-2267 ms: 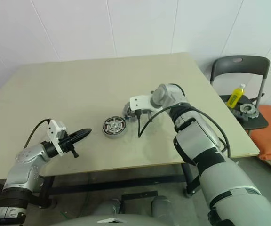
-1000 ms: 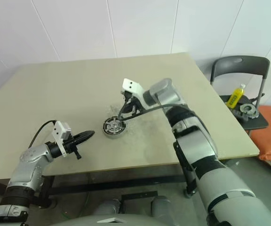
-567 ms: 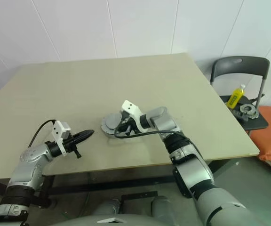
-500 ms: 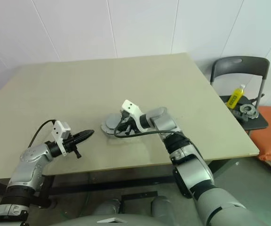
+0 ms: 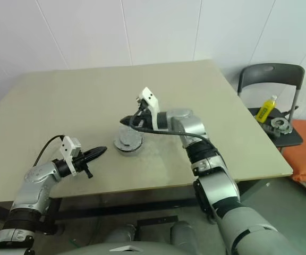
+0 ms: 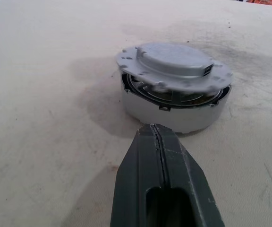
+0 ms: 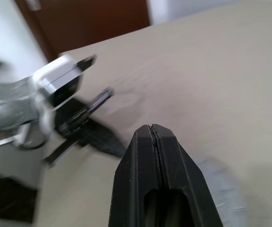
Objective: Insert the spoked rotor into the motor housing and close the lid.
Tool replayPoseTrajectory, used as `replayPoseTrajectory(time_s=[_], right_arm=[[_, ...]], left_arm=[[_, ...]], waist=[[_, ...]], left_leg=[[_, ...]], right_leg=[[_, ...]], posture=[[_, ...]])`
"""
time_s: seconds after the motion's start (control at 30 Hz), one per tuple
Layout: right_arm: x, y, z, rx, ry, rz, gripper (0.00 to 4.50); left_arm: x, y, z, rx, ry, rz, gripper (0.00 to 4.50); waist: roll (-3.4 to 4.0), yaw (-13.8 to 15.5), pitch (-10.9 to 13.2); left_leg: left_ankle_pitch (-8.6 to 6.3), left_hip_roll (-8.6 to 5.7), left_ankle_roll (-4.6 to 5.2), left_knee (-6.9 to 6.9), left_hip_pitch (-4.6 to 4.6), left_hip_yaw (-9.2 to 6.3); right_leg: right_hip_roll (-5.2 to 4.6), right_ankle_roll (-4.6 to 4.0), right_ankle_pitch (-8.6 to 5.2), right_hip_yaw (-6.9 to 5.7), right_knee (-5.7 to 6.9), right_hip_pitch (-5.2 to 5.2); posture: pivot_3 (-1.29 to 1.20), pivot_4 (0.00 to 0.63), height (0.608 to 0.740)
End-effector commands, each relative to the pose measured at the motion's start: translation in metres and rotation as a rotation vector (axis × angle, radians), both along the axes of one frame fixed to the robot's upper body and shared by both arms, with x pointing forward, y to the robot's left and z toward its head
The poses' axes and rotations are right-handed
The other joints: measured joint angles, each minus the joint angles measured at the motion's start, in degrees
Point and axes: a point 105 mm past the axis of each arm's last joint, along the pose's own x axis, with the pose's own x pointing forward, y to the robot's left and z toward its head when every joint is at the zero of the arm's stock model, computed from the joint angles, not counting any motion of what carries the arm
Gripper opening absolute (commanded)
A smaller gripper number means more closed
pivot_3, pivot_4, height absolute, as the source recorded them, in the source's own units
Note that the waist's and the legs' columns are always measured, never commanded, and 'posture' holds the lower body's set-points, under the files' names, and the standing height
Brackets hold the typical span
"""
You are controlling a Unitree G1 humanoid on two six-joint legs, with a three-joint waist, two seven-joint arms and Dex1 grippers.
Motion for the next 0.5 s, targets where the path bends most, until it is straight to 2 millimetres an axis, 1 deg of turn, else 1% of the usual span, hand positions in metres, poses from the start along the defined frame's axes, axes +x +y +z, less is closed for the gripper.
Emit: replayPoseTrajectory(time_s=[0.03,0.1,0.23,0.3,0.43,0.47,0.5], right_arm=[[0.008,0.011,-0.009,-0.092,-0.100,-0.063,0.38],[0.008,0.015,-0.024,-0.148,-0.121,-0.082,0.91],[0.004,0.020,-0.057,-0.253,-0.133,-0.092,2.22],[0.000,0.021,-0.069,-0.283,-0.125,-0.086,2.94],[-0.008,0.025,-0.081,-0.294,-0.090,-0.060,4.28],[-0.010,0.025,-0.083,-0.299,-0.088,-0.053,4.46],[-0.013,0.026,-0.085,-0.305,-0.085,-0.037,4.46]], left_arm=[[0.006,-0.001,0.010,0.012,-0.049,-0.003,0.00],[0.006,-0.001,0.010,0.012,-0.049,-0.003,0.00],[0.006,-0.002,0.010,0.010,-0.051,-0.003,0.00],[0.006,-0.002,0.010,0.010,-0.051,-0.003,0.00],[0.005,-0.001,0.009,0.009,-0.050,-0.001,0.00],[0.004,-0.002,0.009,0.008,-0.050,0.000,0.00],[0.004,-0.002,0.009,0.008,-0.049,-0.001,0.00]], waist=[[0.00,0.01,0.00],[0.00,0.00,0.00],[0.00,0.01,0.00],[0.01,0.00,0.00],[-0.02,0.00,-0.02],[-0.03,0.00,-0.03],[-0.02,0.01,-0.03]], left_leg=[[0.00,0.00,0.00,0.00,0.00,0.01],[0.00,0.00,0.01,-0.01,0.00,0.02],[0.01,0.00,0.01,-0.02,0.00,0.01],[0.01,-0.01,0.01,-0.02,0.00,0.01],[0.00,0.00,0.00,-0.01,0.18,0.00],[0.00,0.00,-0.01,-0.01,0.25,0.00],[-0.05,0.00,-0.07,-0.01,0.30,0.00]], right_leg=[[0.00,0.00,0.00,0.00,0.00,-0.01],[0.01,-0.01,0.00,0.00,0.00,-0.03],[0.01,-0.01,0.00,0.01,0.00,-0.03],[0.01,-0.01,0.00,0.01,0.00,-0.02],[0.02,-0.03,-0.01,0.01,0.00,0.02],[0.01,-0.03,-0.02,0.01,0.00,0.05],[0.02,-0.03,-0.02,0.01,0.00,0.10]], posture=[[0.00,0.000,0.740],[0.00,0.000,0.740],[0.00,0.000,0.740],[0.00,0.000,0.740],[0.00,0.000,0.740],[0.00,0.000,0.740],[0.00,0.000,0.740]])
